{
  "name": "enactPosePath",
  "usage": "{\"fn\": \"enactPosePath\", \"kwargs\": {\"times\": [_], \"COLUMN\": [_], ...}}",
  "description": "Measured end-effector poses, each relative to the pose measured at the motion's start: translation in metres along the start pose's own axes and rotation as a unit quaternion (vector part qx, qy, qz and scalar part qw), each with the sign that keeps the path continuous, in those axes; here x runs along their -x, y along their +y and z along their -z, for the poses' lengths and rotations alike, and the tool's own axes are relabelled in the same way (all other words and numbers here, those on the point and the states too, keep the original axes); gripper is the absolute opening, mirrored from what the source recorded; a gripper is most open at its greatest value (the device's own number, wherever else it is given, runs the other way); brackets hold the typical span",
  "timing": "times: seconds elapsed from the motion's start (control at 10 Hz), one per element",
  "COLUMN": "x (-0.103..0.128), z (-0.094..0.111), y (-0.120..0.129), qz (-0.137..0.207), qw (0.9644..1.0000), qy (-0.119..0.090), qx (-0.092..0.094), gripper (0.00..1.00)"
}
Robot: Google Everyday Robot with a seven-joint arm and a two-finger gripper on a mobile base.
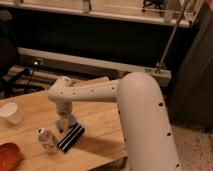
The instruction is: Place the white sponge in the ceramic bowl
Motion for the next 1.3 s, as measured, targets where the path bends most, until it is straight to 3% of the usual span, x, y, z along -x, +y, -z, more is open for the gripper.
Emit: {"fn": "enactPosePath", "kwargs": {"times": [0.8, 1.3], "x": [0.001, -0.001], "z": [-0.014, -0.019], "y": [0.010, 0.003], "qz": [-0.003, 0.001], "qw": [0.9995, 0.9994], "qy": [-0.017, -0.013], "qx": [0.026, 0.031], "gripper": [0.80, 0.80]}}
